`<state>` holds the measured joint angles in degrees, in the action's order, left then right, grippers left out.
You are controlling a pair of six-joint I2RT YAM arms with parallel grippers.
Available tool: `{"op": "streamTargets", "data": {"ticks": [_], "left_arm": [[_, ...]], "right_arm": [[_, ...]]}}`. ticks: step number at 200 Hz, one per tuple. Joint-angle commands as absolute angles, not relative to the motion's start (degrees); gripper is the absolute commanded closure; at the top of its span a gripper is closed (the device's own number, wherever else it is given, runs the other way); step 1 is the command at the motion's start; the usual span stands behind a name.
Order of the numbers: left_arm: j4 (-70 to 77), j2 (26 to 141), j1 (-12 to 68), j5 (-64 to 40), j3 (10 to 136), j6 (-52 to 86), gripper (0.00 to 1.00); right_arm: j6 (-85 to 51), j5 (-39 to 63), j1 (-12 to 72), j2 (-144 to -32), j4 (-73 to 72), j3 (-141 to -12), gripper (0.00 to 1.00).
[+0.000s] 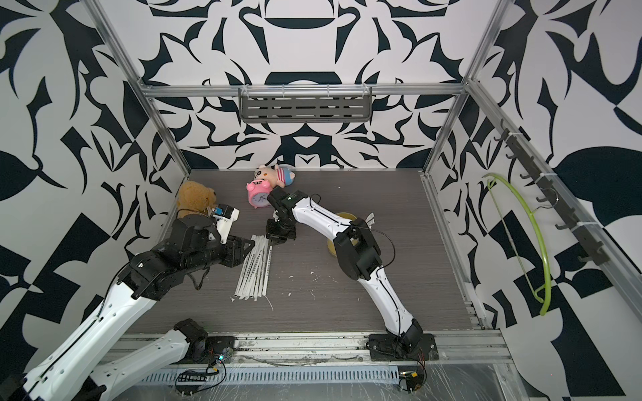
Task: Take the straws out of the storage container
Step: Place the straw at the center of the board.
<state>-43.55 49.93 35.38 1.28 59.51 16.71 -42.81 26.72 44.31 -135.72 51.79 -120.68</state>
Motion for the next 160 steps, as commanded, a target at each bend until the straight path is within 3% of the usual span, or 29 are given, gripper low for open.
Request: {"op": "streamTargets", "data": {"ticks": [1, 63, 85, 108, 160], "left_arm": [[-42.39, 50.12, 35.41, 0.62, 58.93, 16.70, 0.46], [-42.06, 50.45, 35.41, 0.45, 59.02, 16.70, 0.45], [-42.15, 50.28, 35.38, 0.26, 59.19, 16.80, 0.46], [-42.48, 49.97, 35.40, 0.37, 59.33, 16.88, 0.46], [-42.44, 49.84, 35.42, 0.50, 59.33, 17.06, 0.46]], "right_arm": [[-43.87, 28.74, 44.03, -134.75, 52.16, -123.10, 1.00], [-42.38, 30.38, 44.00, -138.16, 55.40, -127.73, 0.98], [-42.11, 30.67, 44.05, -138.87, 56.05, -128.96, 0.81], [-41.94, 30.15, 44.03, -138.96, 56.41, -129.72, 0.75], [-41.71, 31.23, 44.03, -138.84, 57.43, -131.78, 0.74]]}}
